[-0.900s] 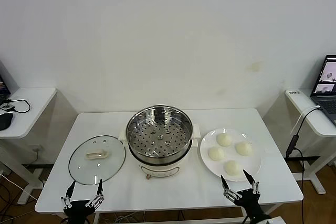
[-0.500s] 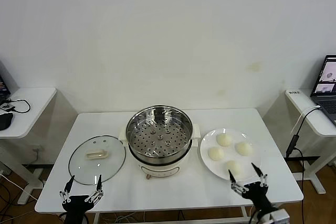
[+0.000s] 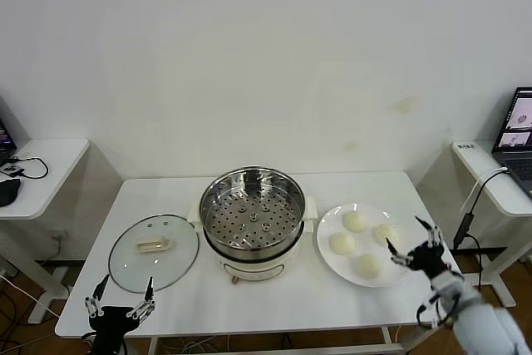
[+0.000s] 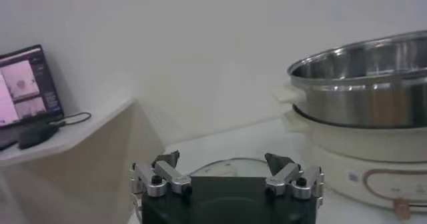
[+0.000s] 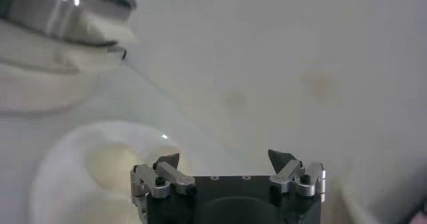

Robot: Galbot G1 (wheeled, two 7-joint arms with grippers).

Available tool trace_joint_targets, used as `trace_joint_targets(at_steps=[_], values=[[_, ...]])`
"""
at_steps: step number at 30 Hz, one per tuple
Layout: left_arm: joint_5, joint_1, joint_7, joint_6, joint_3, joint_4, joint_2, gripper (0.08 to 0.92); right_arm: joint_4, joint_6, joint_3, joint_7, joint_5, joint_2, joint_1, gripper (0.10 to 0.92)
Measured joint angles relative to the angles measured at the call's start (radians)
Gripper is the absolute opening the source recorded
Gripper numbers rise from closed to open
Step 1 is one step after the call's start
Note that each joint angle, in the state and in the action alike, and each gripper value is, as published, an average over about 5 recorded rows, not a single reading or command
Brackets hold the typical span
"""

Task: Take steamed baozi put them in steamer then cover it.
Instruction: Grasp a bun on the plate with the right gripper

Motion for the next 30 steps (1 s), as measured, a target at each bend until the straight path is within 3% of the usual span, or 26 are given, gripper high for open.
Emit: trace_joint_targets(at_steps=[13, 21, 30], values=[[0.036, -0.011, 0.014, 0.018, -0.022, -0.01, 0.005, 0.823, -0.31, 0.042, -0.558, -0.326, -0.027, -0.159, 0.627, 0.823], [0.038, -0.022, 0.016, 0.021, -0.035, -0.006, 0.011, 0.823, -0.476, 0.073, -0.887, -0.493, -0.028, -0.138, 0.923, 0.823], [0.039, -0.035, 0.023, 0.027, -0.059, -0.007, 0.021, 0.823, -0.617, 0.092, -1.117, -0.574, -0.032, -0.057, 1.08, 0.822]])
